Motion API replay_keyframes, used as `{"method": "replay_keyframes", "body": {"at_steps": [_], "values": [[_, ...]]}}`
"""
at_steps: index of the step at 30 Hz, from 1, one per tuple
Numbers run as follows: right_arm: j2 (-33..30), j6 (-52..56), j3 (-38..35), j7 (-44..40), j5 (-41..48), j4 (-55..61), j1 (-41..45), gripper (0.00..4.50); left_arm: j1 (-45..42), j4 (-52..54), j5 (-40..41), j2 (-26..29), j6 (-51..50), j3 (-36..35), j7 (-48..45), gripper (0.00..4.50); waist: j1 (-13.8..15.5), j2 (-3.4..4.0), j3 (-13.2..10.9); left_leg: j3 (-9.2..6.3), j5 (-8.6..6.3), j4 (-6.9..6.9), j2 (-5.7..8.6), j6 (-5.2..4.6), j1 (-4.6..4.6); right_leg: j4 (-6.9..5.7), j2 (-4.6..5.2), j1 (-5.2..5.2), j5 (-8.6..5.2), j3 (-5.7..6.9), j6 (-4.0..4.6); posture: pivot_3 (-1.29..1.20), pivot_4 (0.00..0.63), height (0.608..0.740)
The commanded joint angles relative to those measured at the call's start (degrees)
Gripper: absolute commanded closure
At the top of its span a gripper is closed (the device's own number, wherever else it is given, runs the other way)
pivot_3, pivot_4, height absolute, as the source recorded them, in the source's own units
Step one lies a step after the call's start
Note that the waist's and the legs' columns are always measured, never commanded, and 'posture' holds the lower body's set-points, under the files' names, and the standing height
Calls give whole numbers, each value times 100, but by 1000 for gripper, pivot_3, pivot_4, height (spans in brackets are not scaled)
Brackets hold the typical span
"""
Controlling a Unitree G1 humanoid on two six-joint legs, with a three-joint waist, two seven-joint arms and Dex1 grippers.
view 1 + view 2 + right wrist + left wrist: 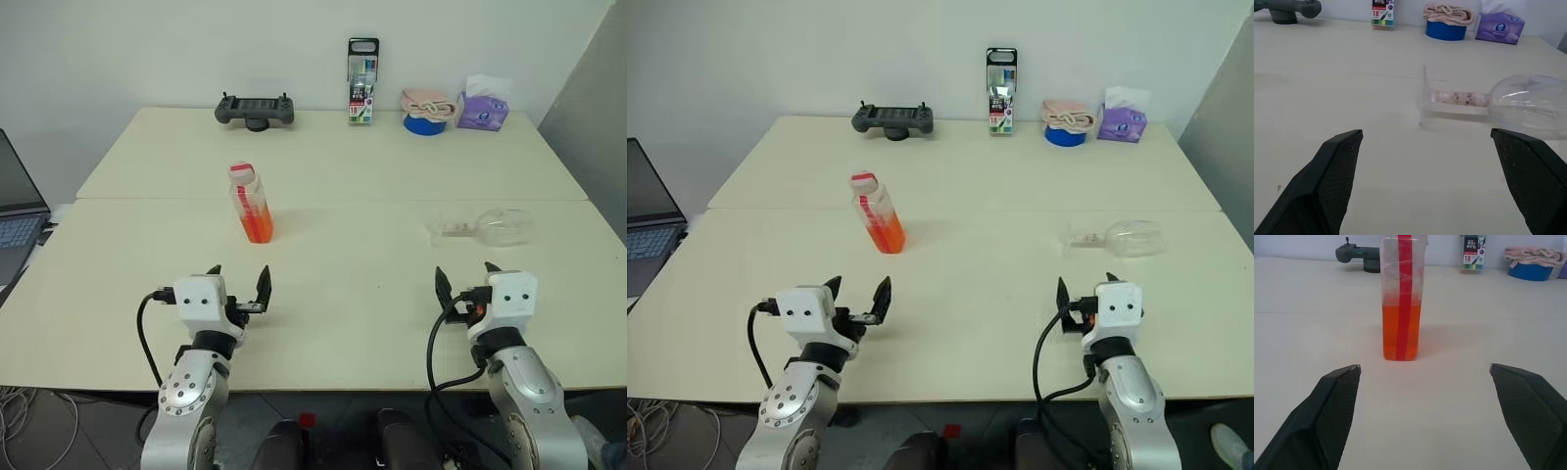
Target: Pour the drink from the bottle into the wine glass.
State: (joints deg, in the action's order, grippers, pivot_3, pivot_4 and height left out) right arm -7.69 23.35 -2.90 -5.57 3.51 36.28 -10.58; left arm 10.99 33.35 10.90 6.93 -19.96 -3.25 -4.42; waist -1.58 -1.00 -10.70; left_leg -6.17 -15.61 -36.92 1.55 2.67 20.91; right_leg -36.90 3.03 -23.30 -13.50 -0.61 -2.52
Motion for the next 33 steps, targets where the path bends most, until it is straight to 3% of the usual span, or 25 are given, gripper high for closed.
{"method": "replay_keyframes", "body": {"at_steps": [1, 13, 21, 24, 29, 33], "values": [[-16, -9, 41, -56, 57, 155, -15, 26, -34, 258, -14, 39, -13, -40, 1, 0, 0, 0, 0, -1, 0, 0, 0, 0, 0, 0, 0, 0, 0, 1, 0, 0, 150, 740], [-144, 40, 203, -369, 287, 127, -35, 26, -67, 180, -4, -96, 38, -256, 197, 0, 0, -1, 0, 0, 0, 0, 0, 0, 0, 0, 0, 0, 0, 0, 0, 0, 150, 740], [-363, -73, 102, -568, 317, -107, 141, 26, -5, 70, 8, -94, 173, -16, 1, 0, 2, -2, 0, 0, -1, -1, 1, 1, 0, 0, 0, 0, 0, 0, 0, 0, 150, 740], [-588, -142, 435, -931, 301, -208, 323, 26, -112, -29, 41, 5, 363, 115, -273, 0, 0, -2, 0, 1, -1, -2, 1, 1, -1, -1, -1, 1, 0, 0, 0, 0, 150, 740], [-889, 243, 902, -1782, 675, -542, 1515, 26, -782, -512, -216, -48, 510, -67, 24, 0, -11, -5, -2, 2, 0, -8, 8, 1, -3, -4, -11, 2, 7, 3, 8, 0, 150, 740], [-1010, 1008, 961, -2739, 1525, -1185, 3421, 26, -1850, -1242, -406, -67, 542, -276, 397, 0, -8, -11, -6, -2, 2, -15, 17, 0, -5, -4, -28, 5, 23, 7, 12, 0, 150, 740]]}}
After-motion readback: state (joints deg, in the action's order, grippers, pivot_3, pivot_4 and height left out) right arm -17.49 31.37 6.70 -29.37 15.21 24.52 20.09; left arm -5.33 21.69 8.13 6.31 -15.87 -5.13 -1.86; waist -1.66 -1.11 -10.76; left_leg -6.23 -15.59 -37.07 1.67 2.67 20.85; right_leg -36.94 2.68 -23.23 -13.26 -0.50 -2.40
